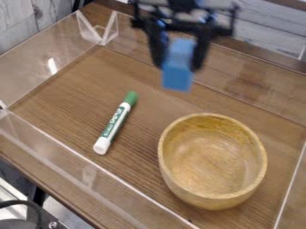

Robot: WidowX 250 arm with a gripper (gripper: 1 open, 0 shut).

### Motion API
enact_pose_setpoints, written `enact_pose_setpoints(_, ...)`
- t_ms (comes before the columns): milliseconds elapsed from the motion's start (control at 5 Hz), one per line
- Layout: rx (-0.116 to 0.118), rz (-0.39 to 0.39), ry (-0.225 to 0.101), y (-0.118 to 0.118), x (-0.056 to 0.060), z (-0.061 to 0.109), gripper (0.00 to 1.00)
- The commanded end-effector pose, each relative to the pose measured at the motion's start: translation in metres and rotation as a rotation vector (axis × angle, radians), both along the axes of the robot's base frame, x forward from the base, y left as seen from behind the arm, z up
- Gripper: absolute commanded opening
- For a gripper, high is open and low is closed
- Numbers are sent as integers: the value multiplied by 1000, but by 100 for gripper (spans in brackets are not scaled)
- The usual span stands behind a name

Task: Remove the blue block from inside the brown bowl and put it on the table

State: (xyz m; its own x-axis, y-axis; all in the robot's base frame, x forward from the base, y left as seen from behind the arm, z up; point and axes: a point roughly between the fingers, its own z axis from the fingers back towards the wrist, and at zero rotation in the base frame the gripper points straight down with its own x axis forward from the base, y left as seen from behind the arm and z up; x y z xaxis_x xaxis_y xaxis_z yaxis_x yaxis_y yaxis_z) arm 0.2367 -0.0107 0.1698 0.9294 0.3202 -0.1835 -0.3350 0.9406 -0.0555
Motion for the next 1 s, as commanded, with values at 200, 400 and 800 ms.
enact_pose_setpoints(200,-24,-94,-81,52,-11,11,0)
enact_pose_setpoints(400,-18,-135,-89,54,-14,4,0)
enact_pose_setpoints(800,-4,-193,-103,54,5,-4,0)
